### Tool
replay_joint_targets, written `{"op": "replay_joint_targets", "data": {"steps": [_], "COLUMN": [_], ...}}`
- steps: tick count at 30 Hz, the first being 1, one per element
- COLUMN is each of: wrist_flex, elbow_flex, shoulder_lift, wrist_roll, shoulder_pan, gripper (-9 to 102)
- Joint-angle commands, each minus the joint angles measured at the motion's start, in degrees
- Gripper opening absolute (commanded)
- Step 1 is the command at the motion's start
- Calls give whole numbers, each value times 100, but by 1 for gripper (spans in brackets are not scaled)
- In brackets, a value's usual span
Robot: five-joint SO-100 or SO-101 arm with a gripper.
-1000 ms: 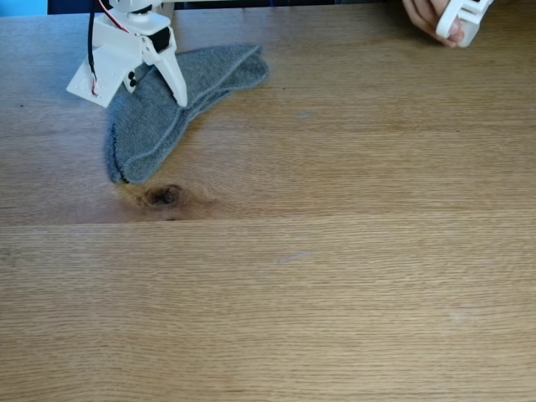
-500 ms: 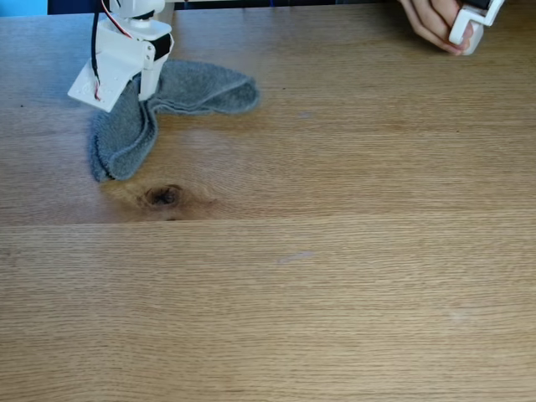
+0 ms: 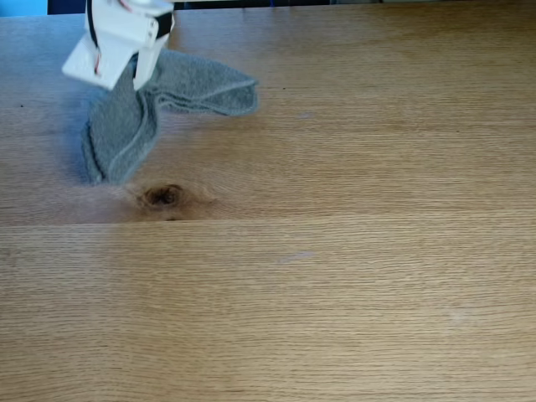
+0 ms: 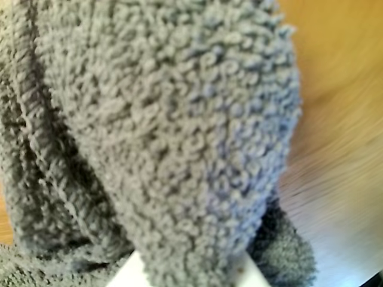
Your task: Clean the area in front of the robot
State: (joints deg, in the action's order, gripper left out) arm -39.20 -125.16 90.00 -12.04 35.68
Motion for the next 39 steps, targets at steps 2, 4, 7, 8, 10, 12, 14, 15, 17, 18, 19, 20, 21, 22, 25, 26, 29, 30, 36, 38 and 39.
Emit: {"op": "replay_joint_targets", "data": {"steps": [2, 4, 7, 8, 10, 12, 14, 15, 17, 18, 19, 20, 21, 22, 25, 26, 29, 30, 36, 38, 39], "wrist_flex": [-826, -1274, -2241, -2637, -3437, -4184, -4570, -4597, -4377, -4210, -4008, -3806, -3595, -3331, -2355, -2048, -1099, -773, 976, 1266, 1415], "elbow_flex": [396, 334, 316, 316, 316, 316, 299, 299, 193, 105, 18, -105, -246, -413, -1046, -1283, -1951, -2145, -2760, -2760, -2760], "shoulder_lift": [1775, 2232, 2689, 2804, 2971, 3032, 2892, 2698, 2232, 1995, 1775, 1591, 1450, 1345, 1195, 1178, 1151, 1099, 624, 439, 360], "wrist_roll": [211, 211, 448, 519, 756, 949, 1151, 1266, 1310, 1318, 1327, 1345, 1371, 1424, 1608, 1696, 1872, 1916, 2215, 2364, 2435], "shoulder_pan": [-729, -1072, -1635, -1854, -2285, -2760, -3208, -3393, -3718, -3894, -4052, -4210, -4351, -4474, -4632, -4641, -4667, -4685, -4975, -5203, -5326], "gripper": [0, 0, 0, 0, 0, 0, 0, 0, 0, 0, 0, 0, 0, 0, 0, 0, 0, 0, 0, 0, 0]}}
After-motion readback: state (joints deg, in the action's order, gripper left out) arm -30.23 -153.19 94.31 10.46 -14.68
